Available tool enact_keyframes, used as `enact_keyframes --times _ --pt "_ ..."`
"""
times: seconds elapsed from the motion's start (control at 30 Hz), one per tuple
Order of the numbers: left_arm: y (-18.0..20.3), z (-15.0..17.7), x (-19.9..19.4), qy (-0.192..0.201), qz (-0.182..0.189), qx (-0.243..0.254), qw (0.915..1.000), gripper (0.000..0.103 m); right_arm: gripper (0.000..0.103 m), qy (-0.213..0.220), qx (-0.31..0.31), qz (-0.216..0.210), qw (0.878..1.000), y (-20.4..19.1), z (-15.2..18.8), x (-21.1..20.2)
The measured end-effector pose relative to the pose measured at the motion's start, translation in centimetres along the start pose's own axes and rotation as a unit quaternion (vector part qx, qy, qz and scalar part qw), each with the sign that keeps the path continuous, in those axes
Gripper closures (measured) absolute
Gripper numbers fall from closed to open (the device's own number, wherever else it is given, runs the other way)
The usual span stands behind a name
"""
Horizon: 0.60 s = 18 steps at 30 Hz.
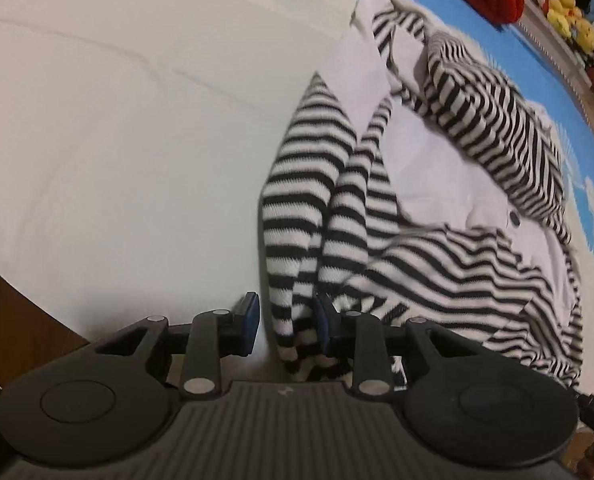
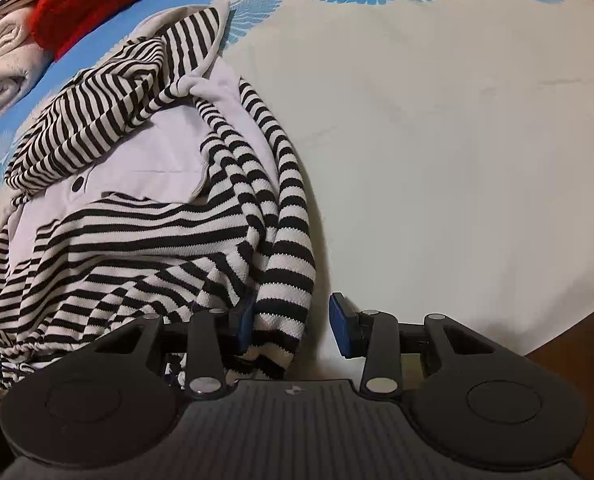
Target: Fold small clothes
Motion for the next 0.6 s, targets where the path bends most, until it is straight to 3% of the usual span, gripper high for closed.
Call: enact_keyframes --times 0.13,0.3,0.33,0.4,0.6 --pt "0.29 0.44 0.33 -0.005 -0.005 0.011 0.9999 0.068 0.062 -0.003 0.001 -0.008 1.0 -0.1 0.08 0.05" --pt "0.63 0.74 0.26 -0.003 -0.002 0.022 0.9998 0.069 0.08 -0.009 -0.003 -0.026 1.0 -0.34 0.27 0.05" --pt "0.69 0.79 0.21 -0.001 -0.002 0.025 0.9997 0.074 0.081 -0.009 -0.005 -0.025 1.0 -0.37 0.29 0.02" --pt "0.88 0.83 0.04 0.003 0.003 0.029 0.9996 0.083 0.081 -0.009 -0.007 -0.025 1.0 -0.4 0.28 -0.04" --pt "0.19 0.31 -0.54 0.01 0.017 -0.003 0.9998 0.08 0.077 -0.006 -0.016 -0.017 1.0 -0.4 0.21 -0.11"
Point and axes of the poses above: each gripper's, at about its wrist camera, not at the fingertips, and x roughly the way its jaws point, y to its right, z to its underside, the point moved 8 cm from there along x, roughly the way its jaws point, and after that the axes turned 14 degrees about -z, right-handed, at the moved point
